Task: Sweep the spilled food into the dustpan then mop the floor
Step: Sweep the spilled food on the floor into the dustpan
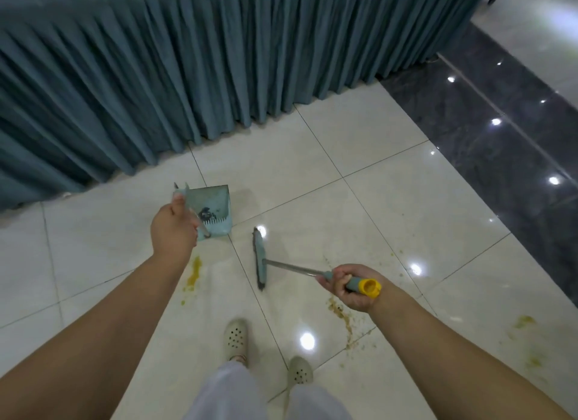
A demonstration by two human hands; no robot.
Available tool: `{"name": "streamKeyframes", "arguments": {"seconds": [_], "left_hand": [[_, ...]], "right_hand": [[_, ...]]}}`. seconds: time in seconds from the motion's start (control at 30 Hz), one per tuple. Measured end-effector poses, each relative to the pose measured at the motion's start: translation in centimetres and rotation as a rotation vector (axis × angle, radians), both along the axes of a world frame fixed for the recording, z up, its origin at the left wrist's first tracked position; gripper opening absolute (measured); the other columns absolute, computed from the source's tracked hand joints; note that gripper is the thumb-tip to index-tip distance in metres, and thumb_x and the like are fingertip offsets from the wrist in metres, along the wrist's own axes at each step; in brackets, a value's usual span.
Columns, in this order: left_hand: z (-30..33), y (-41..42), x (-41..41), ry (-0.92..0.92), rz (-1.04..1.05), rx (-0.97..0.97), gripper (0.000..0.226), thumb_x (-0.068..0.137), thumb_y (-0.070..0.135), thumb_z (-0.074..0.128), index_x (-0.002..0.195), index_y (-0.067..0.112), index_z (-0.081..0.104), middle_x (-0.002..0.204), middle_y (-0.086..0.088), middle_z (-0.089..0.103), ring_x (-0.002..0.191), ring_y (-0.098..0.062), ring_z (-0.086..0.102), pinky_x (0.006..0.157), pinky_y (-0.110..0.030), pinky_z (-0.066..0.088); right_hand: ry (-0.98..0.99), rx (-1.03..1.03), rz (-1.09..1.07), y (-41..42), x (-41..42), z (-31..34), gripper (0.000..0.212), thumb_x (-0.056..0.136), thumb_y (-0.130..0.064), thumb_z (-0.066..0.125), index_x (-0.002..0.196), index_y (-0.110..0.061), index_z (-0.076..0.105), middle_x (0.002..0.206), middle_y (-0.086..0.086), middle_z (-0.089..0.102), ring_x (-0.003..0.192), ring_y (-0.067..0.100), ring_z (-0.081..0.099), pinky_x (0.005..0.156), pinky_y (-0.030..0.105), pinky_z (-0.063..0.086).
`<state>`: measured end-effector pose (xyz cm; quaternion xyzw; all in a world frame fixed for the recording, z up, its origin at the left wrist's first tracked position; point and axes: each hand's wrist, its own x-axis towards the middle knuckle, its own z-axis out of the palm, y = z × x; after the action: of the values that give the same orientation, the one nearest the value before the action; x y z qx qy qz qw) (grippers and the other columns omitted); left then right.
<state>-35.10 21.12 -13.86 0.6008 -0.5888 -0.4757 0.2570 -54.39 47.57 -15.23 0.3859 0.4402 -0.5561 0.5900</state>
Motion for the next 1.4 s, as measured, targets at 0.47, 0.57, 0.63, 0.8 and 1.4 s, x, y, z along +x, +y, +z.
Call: {"name": "streamKeyframes", "arguments": {"seconds": [0.47,0.57,0.63,0.8,1.4], "left_hand": [[-0.9,-9.9,0.9,-0.061,-0.062,0.019,0.056,0.097,0.057,0.028,0.067,0.013,0.047,0.06,-0.007,0.051,0.046,-0.022,0.044,0.044,-0.027,0.036],[-1.3,-10.5,-0.1,-0.08,-0.09,0.013,0.056,0.097,0.056,0.027,0.071,0.011,0.048,0.063,-0.008,0.052,0.053,-0.024,0.047,0.047,-0.028,0.037],[-1.6,-10.7,-0.9,-0.115,-0.128,-0.007,0.059,0.098,0.055,0.025,0.078,0.006,0.051,0.066,-0.01,0.053,0.057,-0.026,0.05,0.048,-0.027,0.037],[-2.1,-10.6,-2.9,-0.166,-0.224,-0.032,0.062,0.099,0.053,0.023,0.075,0.005,0.053,0.066,-0.012,0.055,0.06,-0.028,0.052,0.048,-0.028,0.036],[-1.5,-9.6,-15.1,-0.075,-0.365,0.085,0.059,0.096,0.055,0.028,0.065,0.011,0.052,0.057,-0.007,0.053,0.045,-0.023,0.046,0.047,-0.027,0.037]], "right_hand": [[-0.054,0.011,-0.038,-12.3,3.1,-3.3,0.01,0.094,0.003,0.039,0.098,0.01,0.046,0.094,0.03,0.05,0.028,0.015,0.046,0.028,0.015,0.04],[0.0,0.053,-0.151,-10.4,0.5,-3.0,0.013,0.095,0.001,0.038,0.102,0.009,0.045,0.096,0.029,0.049,0.025,0.015,0.043,0.026,0.015,0.038],[0.031,0.074,-0.226,-8.5,-1.2,-2.5,0.014,0.095,0.0,0.038,0.105,0.008,0.044,0.099,0.028,0.048,0.028,0.015,0.044,0.026,0.015,0.038],[0.091,0.156,-0.409,-3.8,-4.2,-1.2,0.031,0.098,-0.004,0.038,0.128,0.002,0.036,0.12,0.024,0.049,0.023,0.014,0.039,0.027,0.015,0.038],[0.153,0.067,-0.382,-6.1,-9.9,-0.8,0.027,0.097,0.002,0.034,0.124,0.005,0.034,0.092,0.027,0.048,0.024,0.01,0.039,0.03,0.011,0.039]]}}
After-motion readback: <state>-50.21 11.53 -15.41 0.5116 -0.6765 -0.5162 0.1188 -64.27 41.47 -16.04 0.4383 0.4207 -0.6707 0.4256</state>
